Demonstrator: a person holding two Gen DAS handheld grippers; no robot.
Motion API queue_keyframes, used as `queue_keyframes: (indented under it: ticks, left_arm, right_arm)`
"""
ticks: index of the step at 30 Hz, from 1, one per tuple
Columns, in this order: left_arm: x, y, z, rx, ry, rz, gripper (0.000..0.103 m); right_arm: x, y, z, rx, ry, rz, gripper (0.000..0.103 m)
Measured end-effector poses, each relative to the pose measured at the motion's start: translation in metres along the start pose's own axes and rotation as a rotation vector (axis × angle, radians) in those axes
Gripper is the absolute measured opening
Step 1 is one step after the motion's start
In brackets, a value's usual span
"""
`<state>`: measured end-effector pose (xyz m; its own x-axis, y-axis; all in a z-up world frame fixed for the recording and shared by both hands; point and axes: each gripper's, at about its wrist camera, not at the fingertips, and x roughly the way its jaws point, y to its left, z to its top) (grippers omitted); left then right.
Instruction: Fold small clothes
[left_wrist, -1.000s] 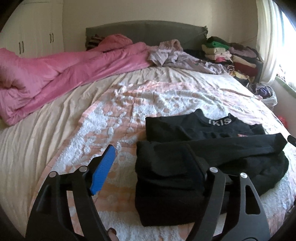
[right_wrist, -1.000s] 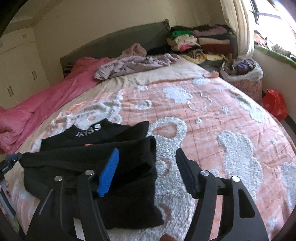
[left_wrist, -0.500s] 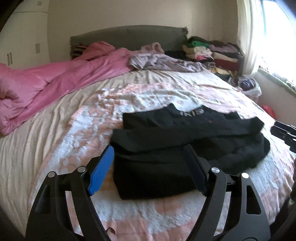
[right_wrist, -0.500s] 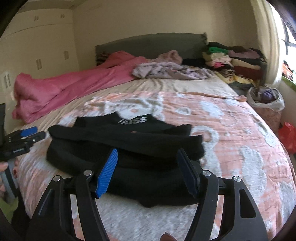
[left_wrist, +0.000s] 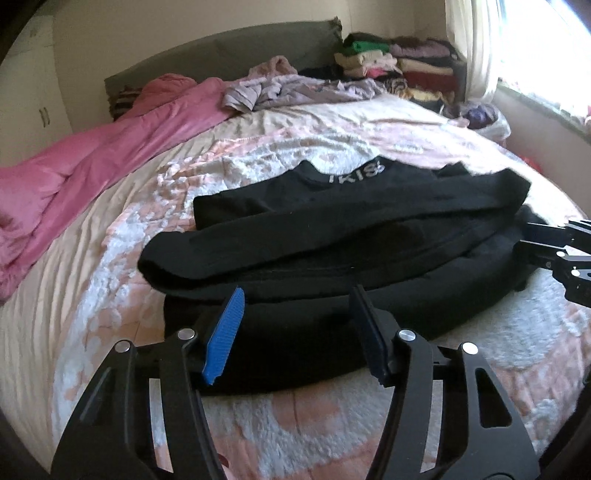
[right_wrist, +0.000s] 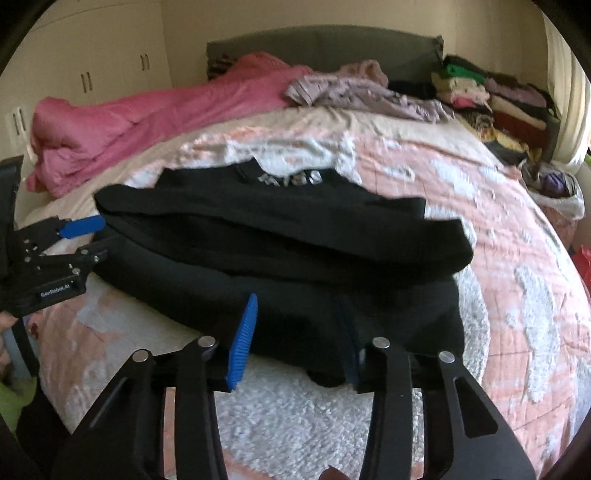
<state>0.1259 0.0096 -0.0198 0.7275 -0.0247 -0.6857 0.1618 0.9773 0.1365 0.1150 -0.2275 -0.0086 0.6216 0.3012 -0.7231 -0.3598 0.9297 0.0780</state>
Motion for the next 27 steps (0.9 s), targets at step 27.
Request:
queue_keyframes:
  ticks: [27]
  left_arm:
    - [0.057,0.049,0.054,-0.088,0.012,0.011,0.061]
  right_arm:
    - [0.072,-0.047,0.065,-0.009,-0.004,-0.095,0.038]
